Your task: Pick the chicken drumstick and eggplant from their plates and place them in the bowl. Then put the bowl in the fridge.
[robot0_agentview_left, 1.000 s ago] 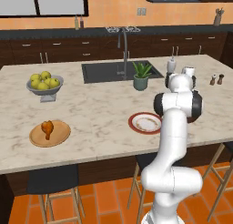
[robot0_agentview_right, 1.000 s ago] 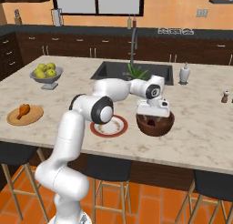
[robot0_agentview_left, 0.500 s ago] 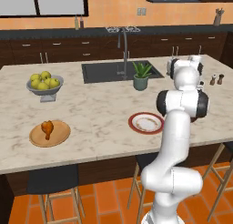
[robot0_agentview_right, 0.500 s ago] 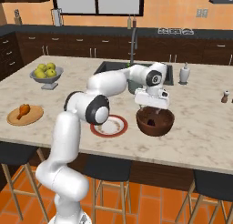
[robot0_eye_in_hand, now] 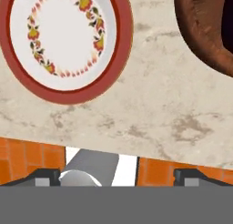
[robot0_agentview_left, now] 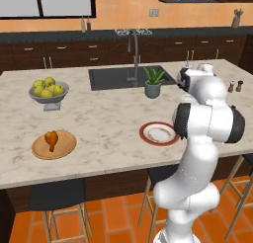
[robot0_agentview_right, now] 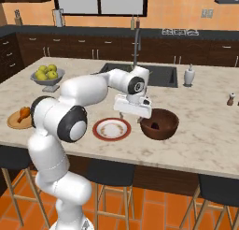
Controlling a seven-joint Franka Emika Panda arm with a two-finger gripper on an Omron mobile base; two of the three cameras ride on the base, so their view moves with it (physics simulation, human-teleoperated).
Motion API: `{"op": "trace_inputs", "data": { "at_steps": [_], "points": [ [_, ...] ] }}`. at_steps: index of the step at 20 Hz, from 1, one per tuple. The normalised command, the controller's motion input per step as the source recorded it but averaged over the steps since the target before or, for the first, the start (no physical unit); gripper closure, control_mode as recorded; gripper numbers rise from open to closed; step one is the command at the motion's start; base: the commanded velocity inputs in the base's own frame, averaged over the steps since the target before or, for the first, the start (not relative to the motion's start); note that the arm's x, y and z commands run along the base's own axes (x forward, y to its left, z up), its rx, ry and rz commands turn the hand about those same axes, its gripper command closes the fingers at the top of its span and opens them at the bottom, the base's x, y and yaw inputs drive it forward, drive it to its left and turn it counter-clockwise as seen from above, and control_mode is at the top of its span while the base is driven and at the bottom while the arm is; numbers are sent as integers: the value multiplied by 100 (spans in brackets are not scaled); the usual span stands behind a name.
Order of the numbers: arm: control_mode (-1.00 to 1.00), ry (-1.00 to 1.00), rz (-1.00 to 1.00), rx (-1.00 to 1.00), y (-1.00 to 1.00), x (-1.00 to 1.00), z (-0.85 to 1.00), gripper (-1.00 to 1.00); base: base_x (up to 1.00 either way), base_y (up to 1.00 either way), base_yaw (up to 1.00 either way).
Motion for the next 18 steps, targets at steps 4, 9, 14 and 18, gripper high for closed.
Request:
{"op": "trace_inputs", "data": {
  "at_steps": [4,9,14,18],
  "points": [
    [-100,-15,-7,-11,100,-35,10,-100,0,0,0],
    [-100,-8,-3,-9,100,2,18,-100,0,0,0],
    [-100,-7,-4,-8,100,2,16,-100,0,0,0],
    [-100,-7,-4,-7,100,4,16,-100,0,0,0]
  ]
}}
